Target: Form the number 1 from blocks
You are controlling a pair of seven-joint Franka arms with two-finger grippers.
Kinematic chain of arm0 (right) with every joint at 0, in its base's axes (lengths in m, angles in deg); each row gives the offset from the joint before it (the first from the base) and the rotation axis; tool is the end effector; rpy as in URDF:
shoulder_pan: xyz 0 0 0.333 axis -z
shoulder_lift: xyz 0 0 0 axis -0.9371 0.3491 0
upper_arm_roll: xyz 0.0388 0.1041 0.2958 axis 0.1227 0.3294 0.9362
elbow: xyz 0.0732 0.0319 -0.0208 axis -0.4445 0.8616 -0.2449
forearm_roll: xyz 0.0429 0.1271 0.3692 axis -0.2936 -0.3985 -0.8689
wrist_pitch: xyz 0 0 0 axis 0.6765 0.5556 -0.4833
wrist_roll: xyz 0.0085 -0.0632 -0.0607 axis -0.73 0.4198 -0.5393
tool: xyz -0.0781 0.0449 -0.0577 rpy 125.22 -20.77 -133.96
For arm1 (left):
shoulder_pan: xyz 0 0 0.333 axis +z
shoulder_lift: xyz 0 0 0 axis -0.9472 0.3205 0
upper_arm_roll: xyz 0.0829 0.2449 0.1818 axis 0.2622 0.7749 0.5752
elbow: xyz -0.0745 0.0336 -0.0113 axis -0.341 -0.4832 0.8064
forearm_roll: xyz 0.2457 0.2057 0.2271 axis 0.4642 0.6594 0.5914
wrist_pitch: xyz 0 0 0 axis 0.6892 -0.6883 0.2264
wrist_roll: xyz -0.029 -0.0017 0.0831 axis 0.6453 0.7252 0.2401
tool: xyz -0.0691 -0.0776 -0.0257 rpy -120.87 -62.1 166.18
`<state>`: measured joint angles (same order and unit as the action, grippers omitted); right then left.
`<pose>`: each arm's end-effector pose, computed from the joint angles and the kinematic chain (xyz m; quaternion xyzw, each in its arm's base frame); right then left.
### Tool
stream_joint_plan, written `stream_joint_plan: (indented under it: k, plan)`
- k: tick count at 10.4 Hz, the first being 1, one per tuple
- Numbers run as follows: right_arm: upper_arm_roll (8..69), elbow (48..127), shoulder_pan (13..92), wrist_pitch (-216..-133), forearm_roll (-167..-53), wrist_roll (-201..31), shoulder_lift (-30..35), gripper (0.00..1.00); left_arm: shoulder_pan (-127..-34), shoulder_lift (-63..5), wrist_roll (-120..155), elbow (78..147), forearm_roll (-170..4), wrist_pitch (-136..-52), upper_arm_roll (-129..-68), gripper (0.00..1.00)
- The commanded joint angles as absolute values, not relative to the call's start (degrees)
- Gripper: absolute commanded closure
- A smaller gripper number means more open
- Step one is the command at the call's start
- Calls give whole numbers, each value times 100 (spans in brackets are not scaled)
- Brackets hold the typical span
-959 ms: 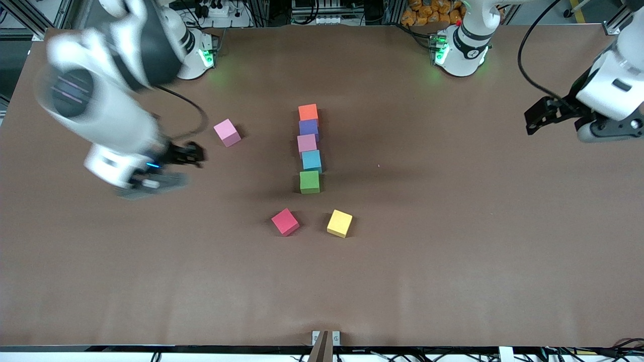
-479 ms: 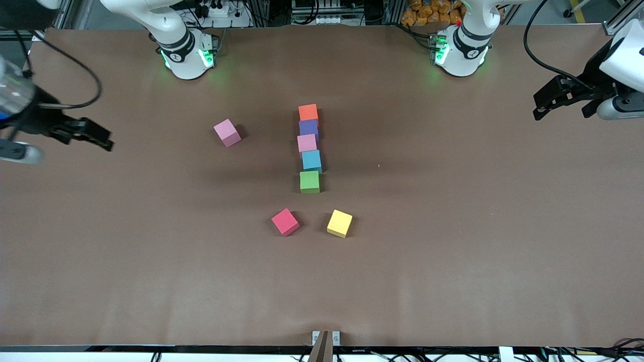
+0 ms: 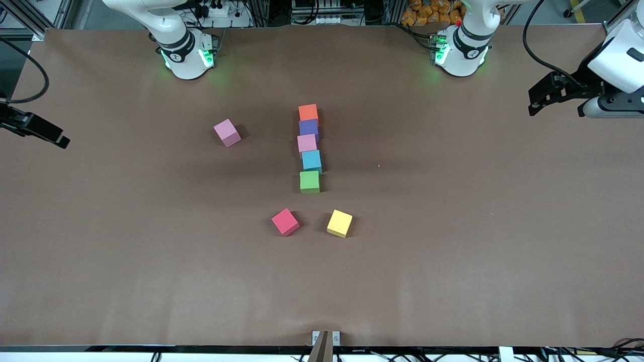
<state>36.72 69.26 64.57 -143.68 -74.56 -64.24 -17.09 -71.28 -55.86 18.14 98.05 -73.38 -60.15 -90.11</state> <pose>0.5639 -0.0177 0.6600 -0.9877 0.1555 -0.0050 0.0123 0.5292 -0.0914 0.6669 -0.9997 0.0221 0.0031 0.0050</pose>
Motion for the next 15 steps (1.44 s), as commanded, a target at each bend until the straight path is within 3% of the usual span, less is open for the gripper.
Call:
stream_joint_plan:
  k: [1, 15]
  plan:
    - [3898, 6934, 6631, -14168, -7399, -6345, -1917, 0, -7087, -5656, 1728, 9768, -7435, -5828, -9017, 0]
    - [3950, 6952, 6579, -14123, -7390, -6345, -1979, 0, -7051, -5673, 1799, 9803, -7409, -5608, -9140, 0]
